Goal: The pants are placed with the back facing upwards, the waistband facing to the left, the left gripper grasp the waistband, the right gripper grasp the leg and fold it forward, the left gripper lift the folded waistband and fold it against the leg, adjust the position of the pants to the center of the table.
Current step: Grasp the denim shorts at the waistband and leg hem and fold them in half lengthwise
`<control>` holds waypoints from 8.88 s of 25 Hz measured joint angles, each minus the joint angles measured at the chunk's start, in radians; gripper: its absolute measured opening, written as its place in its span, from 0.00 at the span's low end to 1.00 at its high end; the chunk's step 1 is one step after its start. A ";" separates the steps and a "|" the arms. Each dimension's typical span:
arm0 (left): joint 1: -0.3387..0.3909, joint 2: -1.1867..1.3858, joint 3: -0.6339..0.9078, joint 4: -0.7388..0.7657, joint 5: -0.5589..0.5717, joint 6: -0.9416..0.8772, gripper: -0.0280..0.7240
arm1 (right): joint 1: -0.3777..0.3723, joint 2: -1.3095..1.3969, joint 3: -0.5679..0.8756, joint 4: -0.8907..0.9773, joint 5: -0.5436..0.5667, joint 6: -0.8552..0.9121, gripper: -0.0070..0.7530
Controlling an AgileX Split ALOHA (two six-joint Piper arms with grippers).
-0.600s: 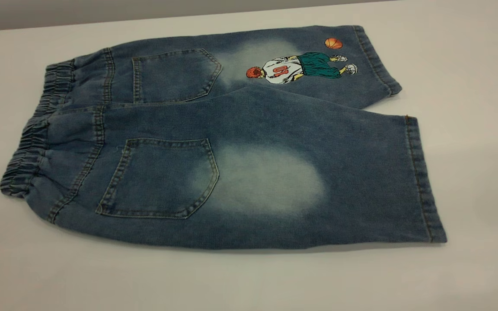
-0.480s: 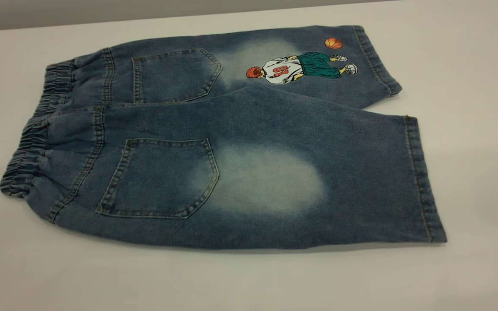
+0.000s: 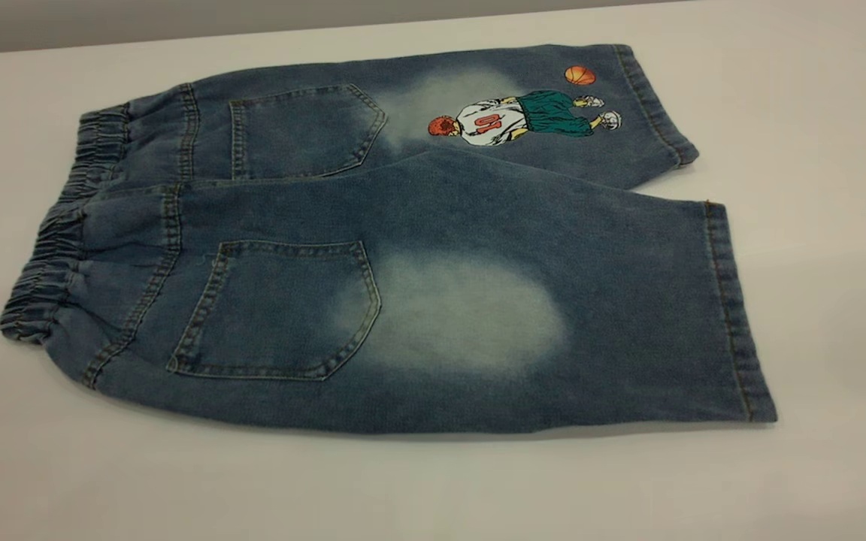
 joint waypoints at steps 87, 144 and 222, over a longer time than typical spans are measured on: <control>0.150 1.902 -0.305 -0.176 -0.626 0.050 0.64 | 0.000 1.134 -0.033 0.650 -0.491 -0.530 0.58; 0.148 1.891 -0.319 -0.252 -0.653 0.089 0.20 | 0.000 2.021 -0.033 1.194 -0.470 -1.044 0.58; 0.148 1.372 -0.057 -0.849 -0.532 0.139 0.20 | 0.098 1.541 -0.359 0.667 -0.166 -0.359 0.03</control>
